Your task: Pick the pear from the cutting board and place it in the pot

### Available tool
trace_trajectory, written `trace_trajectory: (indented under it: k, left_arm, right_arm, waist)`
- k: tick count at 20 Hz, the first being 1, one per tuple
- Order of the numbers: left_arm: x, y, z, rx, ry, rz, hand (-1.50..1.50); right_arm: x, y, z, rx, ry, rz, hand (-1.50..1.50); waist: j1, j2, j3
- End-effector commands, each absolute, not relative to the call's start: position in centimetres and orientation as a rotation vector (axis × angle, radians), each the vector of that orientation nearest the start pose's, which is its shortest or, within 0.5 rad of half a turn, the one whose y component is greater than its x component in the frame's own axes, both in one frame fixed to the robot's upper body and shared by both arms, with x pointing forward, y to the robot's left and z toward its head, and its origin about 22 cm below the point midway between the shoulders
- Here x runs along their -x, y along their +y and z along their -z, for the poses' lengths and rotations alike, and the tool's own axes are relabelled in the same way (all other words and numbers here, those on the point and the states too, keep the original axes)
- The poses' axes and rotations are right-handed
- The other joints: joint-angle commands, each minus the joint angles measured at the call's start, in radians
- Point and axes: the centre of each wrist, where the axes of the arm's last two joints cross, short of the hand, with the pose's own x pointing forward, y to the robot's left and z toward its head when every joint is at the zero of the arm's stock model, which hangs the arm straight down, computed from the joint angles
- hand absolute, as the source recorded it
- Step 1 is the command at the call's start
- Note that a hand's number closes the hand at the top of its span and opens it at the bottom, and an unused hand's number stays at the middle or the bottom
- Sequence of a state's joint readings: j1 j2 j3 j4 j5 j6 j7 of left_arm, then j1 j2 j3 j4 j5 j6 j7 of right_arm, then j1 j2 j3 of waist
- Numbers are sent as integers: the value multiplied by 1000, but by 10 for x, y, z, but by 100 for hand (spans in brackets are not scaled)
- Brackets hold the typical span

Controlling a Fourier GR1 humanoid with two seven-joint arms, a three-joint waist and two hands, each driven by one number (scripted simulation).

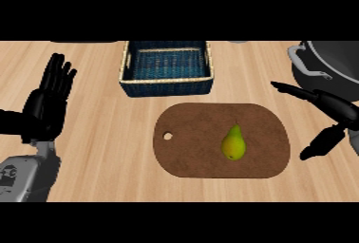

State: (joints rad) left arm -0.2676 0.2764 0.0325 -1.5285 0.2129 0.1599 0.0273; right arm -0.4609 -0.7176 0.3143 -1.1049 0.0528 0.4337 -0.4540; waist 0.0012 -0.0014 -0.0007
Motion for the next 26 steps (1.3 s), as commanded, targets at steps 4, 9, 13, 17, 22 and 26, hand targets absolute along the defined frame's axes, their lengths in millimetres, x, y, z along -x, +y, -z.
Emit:
trace_trajectory:
  k: [4, 9, 13, 17, 22, 26]
  left_arm:
    - [-320, 279, -77, -96, -1754, -70, 0]
    - [-310, 267, -87, -111, -1771, -39, 0]
    - [-284, 264, -78, -119, -1775, -40, 0]
    - [-293, 274, -78, -114, -1758, -44, 0]
    - [-300, 255, -74, -107, -1761, -37, 0]
    - [-300, 267, -85, -104, -1767, -54, 0]
  right_arm:
    - [-326, -325, -70, -47, -1468, -1177, -150]
    - [-319, -292, -31, -52, -1467, -1208, -150]
    - [-322, -289, -36, -51, -1529, -1154, -150]
    - [-312, -281, -33, -51, -1532, -1177, -150]
    - [-303, -252, -20, 41, -1466, -1214, -150]
    - [-309, -245, -27, 41, -1447, -1203, -150]
  waist:
    - [-6, 1, 0]
    - [-2, 1, 1]
    - [1, 0, 1]
    - [-1, 1, 1]
    - [-6, 0, 0]
    - [-1, 1, 1]
